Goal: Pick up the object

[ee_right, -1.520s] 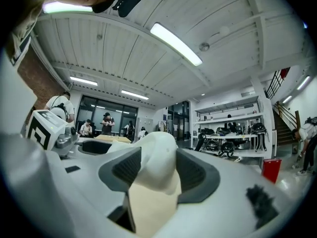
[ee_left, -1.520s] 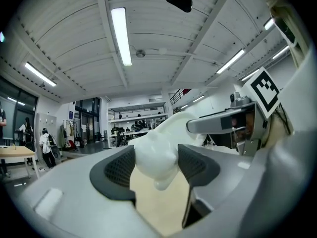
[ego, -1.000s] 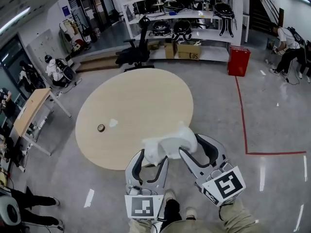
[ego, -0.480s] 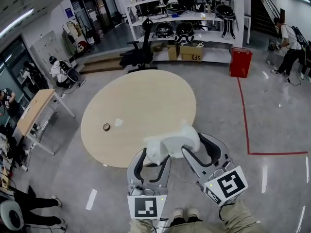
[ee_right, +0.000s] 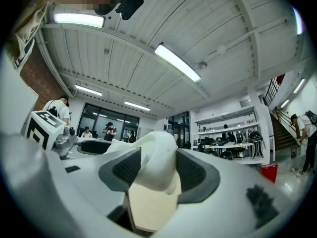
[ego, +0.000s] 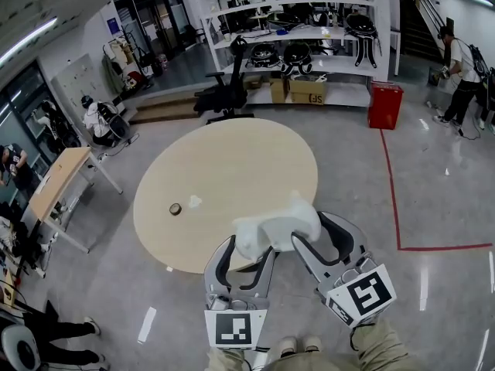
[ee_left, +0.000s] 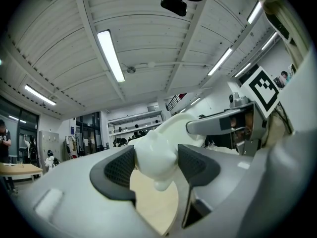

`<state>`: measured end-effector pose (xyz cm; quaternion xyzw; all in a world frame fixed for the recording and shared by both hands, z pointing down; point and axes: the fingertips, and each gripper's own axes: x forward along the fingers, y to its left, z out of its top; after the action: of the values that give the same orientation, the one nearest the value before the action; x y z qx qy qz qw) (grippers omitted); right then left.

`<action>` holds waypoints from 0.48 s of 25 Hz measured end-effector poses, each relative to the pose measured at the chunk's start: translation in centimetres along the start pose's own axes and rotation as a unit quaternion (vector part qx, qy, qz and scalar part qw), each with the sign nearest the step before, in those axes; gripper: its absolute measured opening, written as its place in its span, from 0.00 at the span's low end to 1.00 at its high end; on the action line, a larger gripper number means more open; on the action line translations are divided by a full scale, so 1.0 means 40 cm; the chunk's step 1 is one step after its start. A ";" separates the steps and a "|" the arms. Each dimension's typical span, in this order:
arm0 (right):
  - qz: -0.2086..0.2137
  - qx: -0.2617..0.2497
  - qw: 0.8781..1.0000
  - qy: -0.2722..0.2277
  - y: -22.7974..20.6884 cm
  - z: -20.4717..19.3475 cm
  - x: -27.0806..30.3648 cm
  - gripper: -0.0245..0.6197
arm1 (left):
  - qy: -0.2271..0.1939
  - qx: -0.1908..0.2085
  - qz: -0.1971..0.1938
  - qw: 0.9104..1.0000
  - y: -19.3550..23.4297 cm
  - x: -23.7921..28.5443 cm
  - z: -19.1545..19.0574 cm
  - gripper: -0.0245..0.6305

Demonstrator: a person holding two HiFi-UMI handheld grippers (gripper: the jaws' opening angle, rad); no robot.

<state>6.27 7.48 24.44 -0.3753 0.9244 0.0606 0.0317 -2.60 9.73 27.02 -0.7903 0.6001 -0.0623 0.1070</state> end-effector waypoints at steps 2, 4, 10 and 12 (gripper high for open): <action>-0.002 -0.002 1.000 -0.002 -0.002 -0.001 0.006 0.39 | -0.002 -0.002 -0.001 1.000 0.004 0.005 -0.003 0.47; -0.003 -0.004 1.000 -0.002 -0.005 -0.002 0.011 0.39 | -0.003 -0.003 -0.003 1.000 0.007 0.011 -0.007 0.47; -0.004 -0.007 1.000 -0.004 -0.005 -0.005 0.019 0.39 | -0.006 -0.005 -0.002 1.000 0.014 0.017 -0.011 0.47; -0.004 -0.007 1.000 -0.005 -0.005 -0.005 0.019 0.39 | -0.005 -0.005 -0.002 1.000 0.014 0.017 -0.013 0.47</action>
<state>5.85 6.77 24.54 -0.3790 0.9222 0.0692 0.0341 -3.06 8.89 27.36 -0.7926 0.5978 -0.0554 0.1059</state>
